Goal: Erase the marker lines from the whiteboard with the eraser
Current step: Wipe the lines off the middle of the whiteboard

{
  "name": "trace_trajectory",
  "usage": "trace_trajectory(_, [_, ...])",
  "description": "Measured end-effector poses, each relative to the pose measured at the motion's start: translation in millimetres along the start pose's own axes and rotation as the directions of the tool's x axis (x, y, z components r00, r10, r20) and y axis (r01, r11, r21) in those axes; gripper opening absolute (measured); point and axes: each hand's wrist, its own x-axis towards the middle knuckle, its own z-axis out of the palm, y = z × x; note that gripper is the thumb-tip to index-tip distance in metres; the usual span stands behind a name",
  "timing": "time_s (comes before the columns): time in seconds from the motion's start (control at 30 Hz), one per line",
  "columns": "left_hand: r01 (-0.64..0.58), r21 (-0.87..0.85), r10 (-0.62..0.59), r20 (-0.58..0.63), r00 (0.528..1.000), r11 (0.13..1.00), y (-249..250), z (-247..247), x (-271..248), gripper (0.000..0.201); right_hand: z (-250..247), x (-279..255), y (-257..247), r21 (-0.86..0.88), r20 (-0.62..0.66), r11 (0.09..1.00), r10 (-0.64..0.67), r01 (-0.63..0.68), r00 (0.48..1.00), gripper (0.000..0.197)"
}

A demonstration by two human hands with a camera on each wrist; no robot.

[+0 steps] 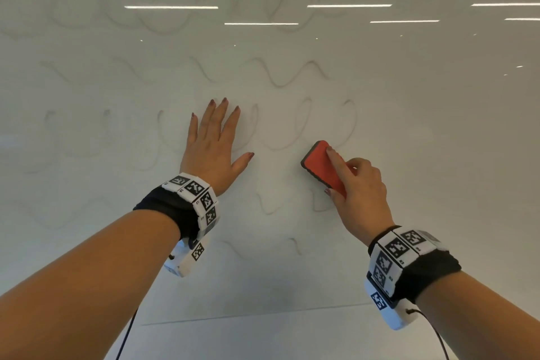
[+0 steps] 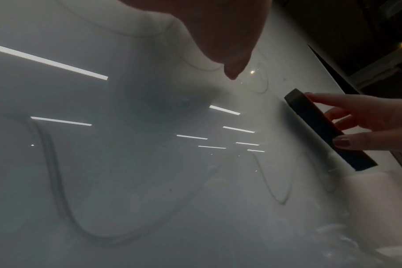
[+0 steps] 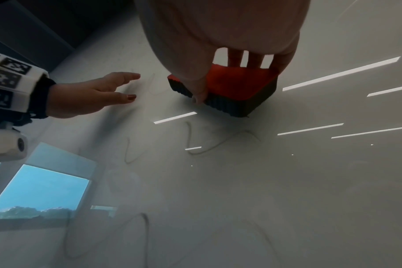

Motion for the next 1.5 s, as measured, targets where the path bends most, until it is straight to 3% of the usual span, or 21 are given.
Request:
trace_trajectory(0.3, [-0.014, 0.067, 0.015, -0.015, 1.0, 0.998, -1.3, 9.9, 12.2, 0.079, -15.8, 61.4, 7.9, 0.012, -0.289, 0.999, 0.037, -0.035, 0.957, 0.069])
trace_trajectory(0.5, [-0.022, 0.077, 0.024, -0.026, 0.999, 0.997, -3.4, 12.3, 12.1, 0.079, -13.8, 73.9, 5.4, -0.03, -0.349, 0.999, 0.003, -0.014, 0.937, 0.062])
trace_trajectory(0.8, [-0.011, 0.081, 0.014, -0.043, 0.999, 0.997, -2.5, 17.4, 11.9, 0.084, 35.4, 9.9, 2.2, -0.119, -0.27, 0.956, -0.291, 0.268, 0.918, 0.061])
trace_trajectory(1.03, [0.0, 0.075, 0.002, -0.024, 1.0, 0.997, -0.3, 14.9, 11.6, 0.085, 88.7, -81.5, 29.0, -0.14, 0.013, 0.856, -0.501, 0.497, 0.866, 0.078])
trace_trajectory(1.13, [0.009, 0.063, -0.007, -0.025, 1.0, 0.998, 2.4, 14.0, 11.4, 0.086, 84.1, -87.8, 44.7, -0.154, -0.007, 0.867, -0.48, 0.474, 0.877, 0.082])
trace_trajectory(1.27, [0.019, 0.057, -0.018, -0.025, 1.0, 0.998, 4.9, 15.8, 10.3, 0.085, 55.7, -49.4, 46.8, -0.058, -0.206, 0.959, -0.283, 0.276, 0.937, 0.063])
trace_trajectory(1.37, [0.02, 0.041, -0.018, -0.036, 0.999, 0.999, 7.2, 17.1, 9.8, 0.083, 43.0, -26.7, 38.5, -0.024, -0.291, 0.981, -0.193, 0.194, 0.937, 0.055])
trace_trajectory(1.5, [0.022, 0.037, -0.02, -0.04, 0.999, 0.999, 7.9, 16.9, 9.2, 0.082, 49.0, -22.7, 26.4, -0.032, -0.331, 0.977, -0.209, 0.21, 0.92, 0.053])
